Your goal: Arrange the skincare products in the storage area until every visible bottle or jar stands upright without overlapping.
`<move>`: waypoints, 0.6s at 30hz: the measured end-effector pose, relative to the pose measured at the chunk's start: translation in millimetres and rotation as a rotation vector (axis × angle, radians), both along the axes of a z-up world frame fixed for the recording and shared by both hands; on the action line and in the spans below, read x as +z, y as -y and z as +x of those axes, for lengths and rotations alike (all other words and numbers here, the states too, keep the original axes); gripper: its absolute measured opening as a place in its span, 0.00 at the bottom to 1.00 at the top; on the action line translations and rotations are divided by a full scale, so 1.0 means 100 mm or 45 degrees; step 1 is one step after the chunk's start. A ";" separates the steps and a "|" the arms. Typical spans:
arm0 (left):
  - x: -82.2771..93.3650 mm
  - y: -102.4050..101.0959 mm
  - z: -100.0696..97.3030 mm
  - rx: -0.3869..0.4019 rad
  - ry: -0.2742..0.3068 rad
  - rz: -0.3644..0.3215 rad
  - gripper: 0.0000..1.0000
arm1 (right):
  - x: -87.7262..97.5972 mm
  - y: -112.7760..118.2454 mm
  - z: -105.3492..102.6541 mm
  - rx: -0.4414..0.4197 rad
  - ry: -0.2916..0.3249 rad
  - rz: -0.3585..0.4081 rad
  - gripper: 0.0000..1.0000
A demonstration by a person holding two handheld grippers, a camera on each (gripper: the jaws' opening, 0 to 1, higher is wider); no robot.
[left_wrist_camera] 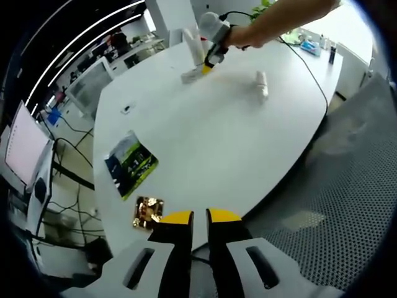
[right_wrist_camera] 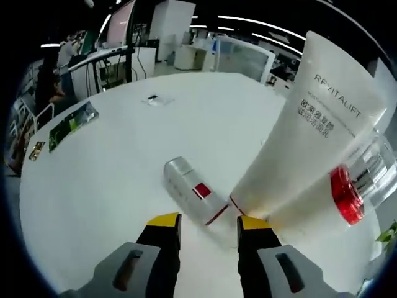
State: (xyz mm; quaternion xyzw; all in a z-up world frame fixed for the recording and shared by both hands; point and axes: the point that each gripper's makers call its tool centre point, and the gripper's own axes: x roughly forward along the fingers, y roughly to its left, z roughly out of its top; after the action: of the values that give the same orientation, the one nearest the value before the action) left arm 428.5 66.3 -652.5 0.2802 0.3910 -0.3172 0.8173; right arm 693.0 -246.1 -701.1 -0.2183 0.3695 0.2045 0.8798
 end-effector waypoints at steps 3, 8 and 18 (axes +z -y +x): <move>0.00 0.00 0.00 0.004 0.001 0.000 0.06 | -0.06 0.01 -0.05 -0.024 -0.076 0.006 0.33; 0.00 -0.01 0.01 0.004 -0.001 0.002 0.06 | -0.04 -0.12 -0.21 0.058 -0.118 0.029 0.16; 0.00 0.01 0.00 -0.007 -0.002 0.002 0.05 | -0.11 -0.21 -0.16 0.010 -0.182 0.131 0.28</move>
State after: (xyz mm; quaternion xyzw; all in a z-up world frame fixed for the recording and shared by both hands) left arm 428.2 65.7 -652.9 0.2816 0.3912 -0.3193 0.8159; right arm 677.4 -225.6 -712.2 -0.1590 0.4195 0.2419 0.8604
